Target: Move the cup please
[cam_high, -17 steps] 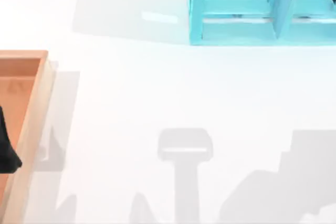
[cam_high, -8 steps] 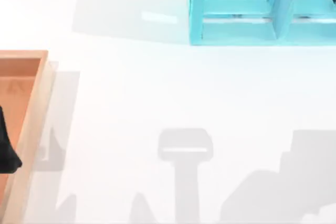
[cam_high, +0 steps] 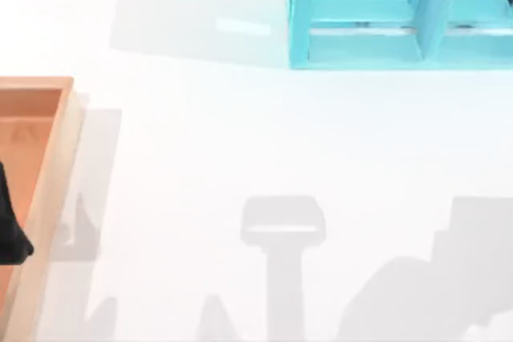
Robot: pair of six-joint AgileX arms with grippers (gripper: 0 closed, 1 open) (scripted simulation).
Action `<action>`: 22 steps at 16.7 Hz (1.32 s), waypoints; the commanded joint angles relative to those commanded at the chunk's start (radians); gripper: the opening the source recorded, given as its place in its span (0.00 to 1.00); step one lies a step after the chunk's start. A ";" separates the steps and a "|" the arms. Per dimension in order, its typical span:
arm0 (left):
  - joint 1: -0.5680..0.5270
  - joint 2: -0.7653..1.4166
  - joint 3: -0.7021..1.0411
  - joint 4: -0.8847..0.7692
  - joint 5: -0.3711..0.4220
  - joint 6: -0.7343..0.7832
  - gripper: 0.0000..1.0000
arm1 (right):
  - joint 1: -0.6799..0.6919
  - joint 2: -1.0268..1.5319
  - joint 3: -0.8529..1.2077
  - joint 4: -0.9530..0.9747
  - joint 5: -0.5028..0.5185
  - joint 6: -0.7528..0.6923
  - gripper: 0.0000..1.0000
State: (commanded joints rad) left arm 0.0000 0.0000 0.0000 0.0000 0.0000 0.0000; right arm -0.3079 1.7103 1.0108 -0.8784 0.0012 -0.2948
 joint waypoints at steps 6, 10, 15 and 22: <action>0.000 0.000 0.000 0.000 0.000 0.000 1.00 | -0.215 0.107 0.271 -0.157 0.007 -0.221 0.00; 0.000 0.000 0.000 0.000 0.000 0.000 1.00 | -0.385 0.169 0.466 -0.266 0.014 -0.383 0.00; 0.000 0.000 0.000 0.000 0.000 0.000 1.00 | -0.431 0.181 0.515 -0.296 0.015 -0.429 0.00; 0.000 0.000 0.000 0.000 0.000 0.000 1.00 | -0.429 0.218 0.403 -0.139 0.015 -0.426 0.00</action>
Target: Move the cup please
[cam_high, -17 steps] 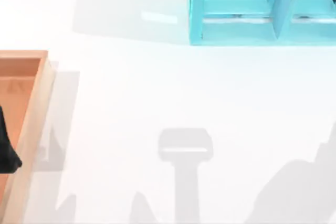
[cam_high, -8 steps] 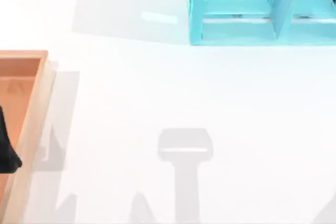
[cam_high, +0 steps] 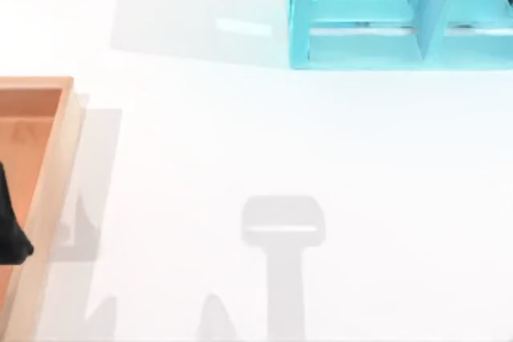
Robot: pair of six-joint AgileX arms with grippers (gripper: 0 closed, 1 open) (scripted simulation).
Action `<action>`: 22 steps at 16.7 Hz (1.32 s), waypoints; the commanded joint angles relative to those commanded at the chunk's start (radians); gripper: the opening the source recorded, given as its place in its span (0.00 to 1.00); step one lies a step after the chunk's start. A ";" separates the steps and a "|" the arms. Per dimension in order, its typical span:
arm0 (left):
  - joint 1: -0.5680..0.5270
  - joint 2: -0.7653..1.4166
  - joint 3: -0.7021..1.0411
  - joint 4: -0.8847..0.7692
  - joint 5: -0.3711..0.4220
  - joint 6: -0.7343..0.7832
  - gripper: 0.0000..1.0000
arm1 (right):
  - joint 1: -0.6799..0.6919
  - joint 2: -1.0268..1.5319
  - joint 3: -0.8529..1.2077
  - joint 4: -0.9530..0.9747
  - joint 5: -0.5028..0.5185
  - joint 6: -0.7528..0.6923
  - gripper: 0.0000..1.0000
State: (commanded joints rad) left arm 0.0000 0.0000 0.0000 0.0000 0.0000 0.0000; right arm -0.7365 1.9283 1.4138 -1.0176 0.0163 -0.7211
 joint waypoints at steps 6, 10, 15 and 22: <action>0.000 0.000 0.000 0.000 0.000 0.000 1.00 | -0.002 0.028 -0.065 0.085 0.001 -0.001 0.00; 0.000 0.000 0.000 0.000 0.000 0.000 1.00 | -0.002 0.028 -0.065 0.085 0.001 -0.001 0.23; 0.000 0.000 0.000 0.000 0.000 0.000 1.00 | -0.002 0.028 -0.065 0.085 0.001 -0.001 0.60; 0.000 0.000 0.000 0.000 0.000 0.000 1.00 | -0.002 0.028 -0.065 0.085 0.001 -0.001 1.00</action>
